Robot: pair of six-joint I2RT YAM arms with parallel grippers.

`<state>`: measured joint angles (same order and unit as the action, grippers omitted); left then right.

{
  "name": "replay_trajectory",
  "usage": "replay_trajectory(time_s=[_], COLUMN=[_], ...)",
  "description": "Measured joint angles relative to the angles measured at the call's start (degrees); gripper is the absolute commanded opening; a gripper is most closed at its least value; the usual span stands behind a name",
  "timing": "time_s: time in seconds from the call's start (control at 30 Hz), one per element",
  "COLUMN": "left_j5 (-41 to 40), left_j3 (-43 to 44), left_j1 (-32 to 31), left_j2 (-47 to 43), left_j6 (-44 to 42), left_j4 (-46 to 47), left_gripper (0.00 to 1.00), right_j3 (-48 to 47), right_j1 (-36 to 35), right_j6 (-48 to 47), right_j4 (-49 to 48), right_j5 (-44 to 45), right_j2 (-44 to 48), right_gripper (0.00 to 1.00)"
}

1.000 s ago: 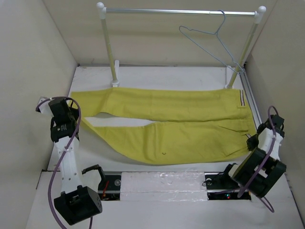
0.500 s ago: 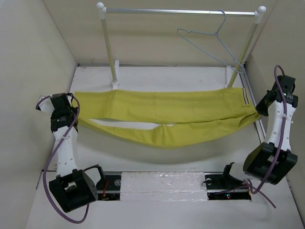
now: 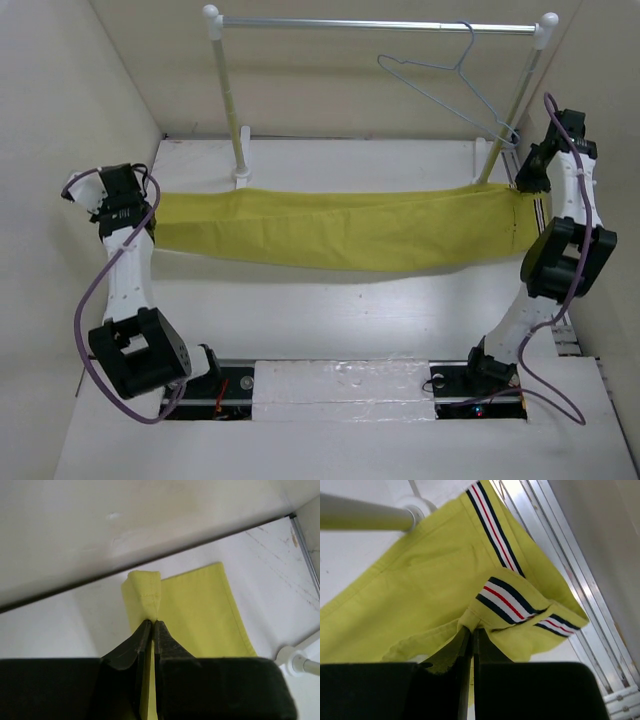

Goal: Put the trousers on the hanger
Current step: Fold the trousers at the center of the board.

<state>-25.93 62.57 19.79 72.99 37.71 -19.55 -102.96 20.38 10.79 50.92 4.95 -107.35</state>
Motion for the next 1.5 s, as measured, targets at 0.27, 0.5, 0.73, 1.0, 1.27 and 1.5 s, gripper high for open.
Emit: replay_trajectory(time_s=[0.27,0.5,0.73,1.0,1.27,1.5], left_j5=[-3.3,-4.6,-3.1,-0.1,5.3,7.3], left_j3=[15.9,35.2,33.4,4.9,3.5,9.6], left_j1=[-4.0,-6.3,-6.2,-5.1,-0.9,-1.2], left_j2=[19.4,40.6,38.4,13.1,22.9,33.5], left_j6=[-4.3,-9.0,-10.8,-7.0,-3.3,-1.6], left_j4=[1.4,-1.5,-0.7,5.4,7.3,6.0], left_gripper=[0.00,0.72,0.76,0.65,0.60,0.40], right_j3=[-15.1,-22.8,-15.1,13.1,28.0,34.4], right_j1=[-0.3,-1.4,-0.9,-0.5,-6.3,-14.6], right_j6=[0.0,0.4,-0.2,0.4,3.1,-0.2], right_j4=[0.0,-2.5,-8.2,-19.1,-29.4,-29.9], right_j5=[-3.5,-4.8,-8.5,-11.6,-17.7,-25.0], right_j2=[-14.1,-22.6,-18.2,6.1,18.5,18.8], right_gripper=[0.00,0.76,0.76,0.00,0.47,0.49])
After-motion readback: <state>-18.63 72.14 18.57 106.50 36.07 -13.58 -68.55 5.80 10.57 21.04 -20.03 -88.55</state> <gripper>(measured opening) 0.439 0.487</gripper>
